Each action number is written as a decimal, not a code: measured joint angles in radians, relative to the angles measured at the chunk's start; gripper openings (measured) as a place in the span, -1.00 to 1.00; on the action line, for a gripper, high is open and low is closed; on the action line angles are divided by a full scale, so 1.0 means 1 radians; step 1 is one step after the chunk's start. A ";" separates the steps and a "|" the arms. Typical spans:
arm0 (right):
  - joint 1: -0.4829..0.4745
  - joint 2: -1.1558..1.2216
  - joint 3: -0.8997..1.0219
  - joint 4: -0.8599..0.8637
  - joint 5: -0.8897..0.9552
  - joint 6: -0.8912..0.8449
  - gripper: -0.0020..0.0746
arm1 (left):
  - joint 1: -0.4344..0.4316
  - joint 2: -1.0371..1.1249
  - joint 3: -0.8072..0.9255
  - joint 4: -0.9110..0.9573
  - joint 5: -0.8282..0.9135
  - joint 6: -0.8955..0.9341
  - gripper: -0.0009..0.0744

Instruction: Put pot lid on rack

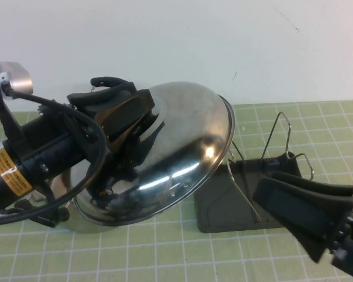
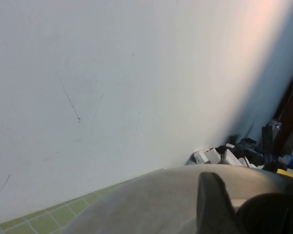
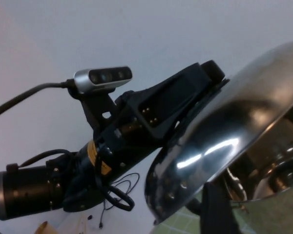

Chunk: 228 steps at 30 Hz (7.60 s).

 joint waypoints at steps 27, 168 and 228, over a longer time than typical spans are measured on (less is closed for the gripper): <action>-0.177 0.278 -0.039 -0.197 -0.373 0.581 0.13 | 0.000 0.000 0.000 0.010 0.000 -0.062 -0.16; -0.409 -0.553 -0.025 -1.703 0.330 0.853 -0.95 | 0.428 -0.832 0.076 0.861 0.371 -0.745 -0.97; -0.669 -0.926 0.248 -0.479 0.866 -0.475 -0.95 | 0.338 -0.985 0.298 0.864 0.214 -0.717 -0.98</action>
